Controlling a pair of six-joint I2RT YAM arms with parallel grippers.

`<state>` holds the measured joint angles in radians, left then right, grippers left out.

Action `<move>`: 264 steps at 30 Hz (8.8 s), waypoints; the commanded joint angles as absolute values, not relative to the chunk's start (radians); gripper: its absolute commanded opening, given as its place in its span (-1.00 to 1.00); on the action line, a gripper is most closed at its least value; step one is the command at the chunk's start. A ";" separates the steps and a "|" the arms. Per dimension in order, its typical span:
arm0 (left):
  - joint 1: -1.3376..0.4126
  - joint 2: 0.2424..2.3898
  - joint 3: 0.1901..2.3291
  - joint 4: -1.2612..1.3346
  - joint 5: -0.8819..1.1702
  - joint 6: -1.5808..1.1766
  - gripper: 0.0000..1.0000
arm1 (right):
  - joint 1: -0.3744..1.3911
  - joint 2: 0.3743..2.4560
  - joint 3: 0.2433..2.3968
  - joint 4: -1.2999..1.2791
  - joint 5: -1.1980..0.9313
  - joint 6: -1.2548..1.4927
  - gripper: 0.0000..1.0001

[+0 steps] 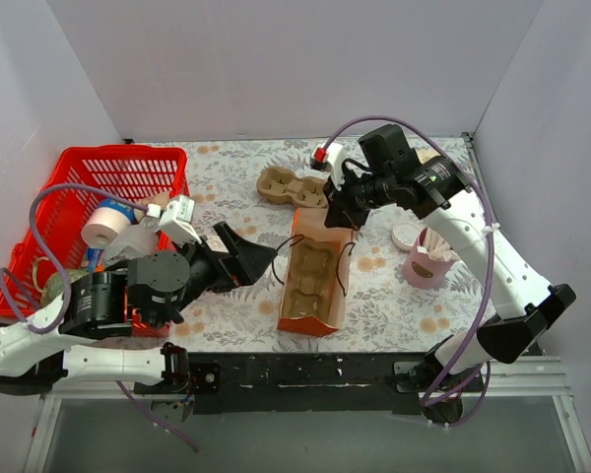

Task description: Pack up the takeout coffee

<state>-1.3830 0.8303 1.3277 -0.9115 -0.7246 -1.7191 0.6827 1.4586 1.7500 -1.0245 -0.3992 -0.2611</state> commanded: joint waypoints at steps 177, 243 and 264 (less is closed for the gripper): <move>-0.897 1.020 1.071 -0.707 -0.230 -2.100 -1.00 | 1.026 1.436 0.963 -0.318 -0.050 0.311 -0.73; -0.897 0.956 1.089 -0.505 -0.172 -1.770 -1.00 | 1.086 1.559 0.997 -0.678 -0.019 0.281 -0.97; -0.897 0.971 1.040 -0.506 -0.156 -1.763 -1.00 | 1.080 1.169 1.240 -0.350 0.149 0.357 0.16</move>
